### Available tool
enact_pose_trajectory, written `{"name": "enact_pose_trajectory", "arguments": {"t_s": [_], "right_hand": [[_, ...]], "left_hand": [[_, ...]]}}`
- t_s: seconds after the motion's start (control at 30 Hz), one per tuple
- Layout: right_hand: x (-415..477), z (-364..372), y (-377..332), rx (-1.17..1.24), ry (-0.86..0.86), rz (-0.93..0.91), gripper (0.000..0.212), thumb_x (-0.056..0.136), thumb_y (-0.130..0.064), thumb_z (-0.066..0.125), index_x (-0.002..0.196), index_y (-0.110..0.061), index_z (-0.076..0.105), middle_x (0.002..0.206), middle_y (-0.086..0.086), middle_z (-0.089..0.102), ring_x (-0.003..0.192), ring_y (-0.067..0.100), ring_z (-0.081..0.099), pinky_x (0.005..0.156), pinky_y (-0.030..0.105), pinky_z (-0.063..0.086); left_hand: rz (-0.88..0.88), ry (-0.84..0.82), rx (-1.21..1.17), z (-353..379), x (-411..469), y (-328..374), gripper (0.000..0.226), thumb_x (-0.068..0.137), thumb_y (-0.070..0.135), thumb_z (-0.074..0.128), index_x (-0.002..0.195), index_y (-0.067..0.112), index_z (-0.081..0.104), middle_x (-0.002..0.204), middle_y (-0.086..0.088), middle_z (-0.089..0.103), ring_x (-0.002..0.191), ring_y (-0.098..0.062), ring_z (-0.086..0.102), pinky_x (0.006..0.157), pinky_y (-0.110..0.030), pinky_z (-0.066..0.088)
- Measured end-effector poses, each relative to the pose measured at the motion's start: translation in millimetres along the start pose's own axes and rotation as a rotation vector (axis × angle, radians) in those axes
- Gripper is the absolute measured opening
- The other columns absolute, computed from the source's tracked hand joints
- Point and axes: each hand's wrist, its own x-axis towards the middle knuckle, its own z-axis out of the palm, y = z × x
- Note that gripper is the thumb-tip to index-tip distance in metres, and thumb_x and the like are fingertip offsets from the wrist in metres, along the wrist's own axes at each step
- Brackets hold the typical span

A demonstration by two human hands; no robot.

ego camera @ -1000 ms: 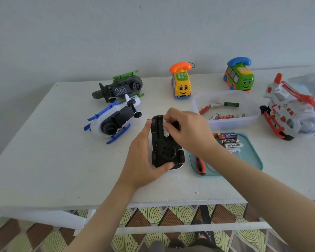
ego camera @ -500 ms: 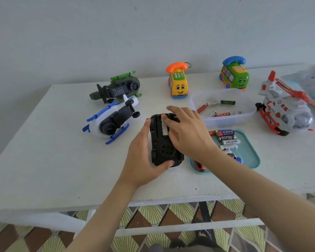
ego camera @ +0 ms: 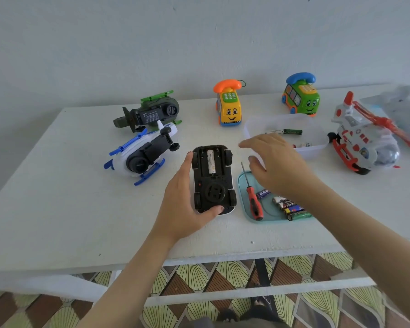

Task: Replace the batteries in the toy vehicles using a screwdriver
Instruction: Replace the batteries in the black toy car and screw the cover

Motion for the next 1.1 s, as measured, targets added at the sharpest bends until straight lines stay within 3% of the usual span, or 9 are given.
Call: {"name": "enact_pose_trajectory", "arguments": {"t_s": [0.13, 0.27, 0.4, 0.5, 0.63, 0.73, 0.83, 0.93, 1.1], "right_hand": [[-18.0, -2.9, -1.6, -0.111, -0.168, 0.162, 0.013, 0.09, -0.02, 0.047, 0.091, -0.015, 0.059, 0.09, 0.003, 0.063, 0.083, 0.024, 0.058, 0.066, 0.032, 0.047], [-20.7, 3.4, 4.5, -0.287, -0.37, 0.131, 0.024, 0.086, -0.017, 0.052, 0.107, -0.024, 0.06, 0.104, 0.0, 0.053, 0.096, 0.019, 0.05, 0.07, 0.027, 0.038], [-20.3, 9.5, 12.9, -0.317, -0.412, 0.095, 0.026, 0.087, -0.012, 0.054, 0.108, -0.025, 0.061, 0.101, -0.002, 0.047, 0.094, 0.015, 0.042, 0.072, 0.026, 0.037], [-18.5, 9.8, 19.2, -0.263, -0.351, 0.077, 0.016, 0.094, -0.018, 0.05, 0.108, -0.02, 0.057, 0.103, 0.002, 0.053, 0.098, 0.02, 0.048, 0.074, 0.03, 0.041], [-11.0, 4.0, 15.4, 0.055, -0.235, 0.108, 0.015, 0.101, -0.022, 0.04, 0.112, -0.017, 0.049, 0.086, 0.003, 0.062, 0.066, 0.014, 0.051, 0.061, 0.03, 0.041], [-2.1, 2.4, 4.7, 0.238, -0.115, 0.069, 0.024, 0.1, -0.014, 0.04, 0.107, -0.017, 0.062, 0.084, -0.007, 0.062, 0.061, -0.003, 0.048, 0.058, 0.012, 0.037], [5.3, 3.8, -8.9, 0.363, -0.053, 0.063, 0.015, 0.094, -0.009, 0.05, 0.095, -0.015, 0.063, 0.064, -0.012, 0.054, 0.049, -0.002, 0.046, 0.05, 0.008, 0.036], [10.3, 7.7, -20.9, 0.424, 0.065, 0.034, 0.01, 0.086, -0.01, 0.064, 0.091, -0.015, 0.056, 0.073, -0.007, 0.058, 0.06, 0.0, 0.05, 0.058, 0.007, 0.04], [14.8, 26.3, -25.5, 0.202, 0.202, -0.131, 0.01, 0.086, -0.004, 0.06, 0.095, -0.007, 0.06, 0.082, 0.006, 0.06, 0.074, 0.022, 0.055, 0.067, 0.039, 0.051]], "left_hand": [[-0.006, 0.0, -0.006, 0.8, -0.4, 0.5, 0.115, 0.066, 0.052, 0.073, 0.154, 0.023, 0.005, 0.155, 0.009, 0.027, 0.141, -0.006, 0.026, 0.112, -0.024, 0.021], [-0.011, 0.0, -0.009, 0.5, 0.6, 1.5, 0.115, 0.067, 0.046, 0.077, 0.154, 0.024, 0.005, 0.156, 0.01, 0.025, 0.142, -0.003, 0.023, 0.11, -0.015, 0.016], [-0.01, -0.001, -0.011, -0.1, 0.0, 1.1, 0.115, 0.067, 0.046, 0.077, 0.154, 0.023, 0.005, 0.156, 0.009, 0.025, 0.14, 0.002, 0.021, 0.106, -0.007, 0.013], [-0.011, -0.004, -0.013, -0.2, 0.1, 1.5, 0.116, 0.067, 0.046, 0.077, 0.154, 0.024, 0.004, 0.156, 0.01, 0.025, 0.139, 0.004, 0.021, 0.106, -0.008, 0.013], [-0.014, -0.001, -0.014, 0.1, -0.6, 1.4, 0.116, 0.066, 0.047, 0.077, 0.154, 0.026, 0.004, 0.155, 0.011, 0.026, 0.14, -0.002, 0.024, 0.109, -0.016, 0.017], [-0.007, -0.002, -0.004, 0.4, -0.4, 0.3, 0.116, 0.066, 0.053, 0.074, 0.153, 0.029, 0.003, 0.155, 0.011, 0.027, 0.14, -0.006, 0.027, 0.112, -0.024, 0.021], [-0.003, 0.0, -0.005, 1.1, -1.0, -1.2, 0.115, 0.065, 0.054, 0.073, 0.153, 0.029, 0.003, 0.154, 0.01, 0.029, 0.139, -0.007, 0.03, 0.112, -0.025, 0.023], [0.001, 0.006, -0.01, 1.1, -1.2, -1.3, 0.114, 0.065, 0.054, 0.072, 0.153, 0.026, 0.006, 0.153, 0.01, 0.03, 0.138, -0.005, 0.031, 0.111, -0.021, 0.023], [0.008, 0.005, -0.028, 1.6, -0.9, -0.8, 0.113, 0.065, 0.052, 0.072, 0.153, 0.023, 0.008, 0.152, 0.011, 0.031, 0.138, -0.002, 0.03, 0.109, -0.009, 0.02]]}}
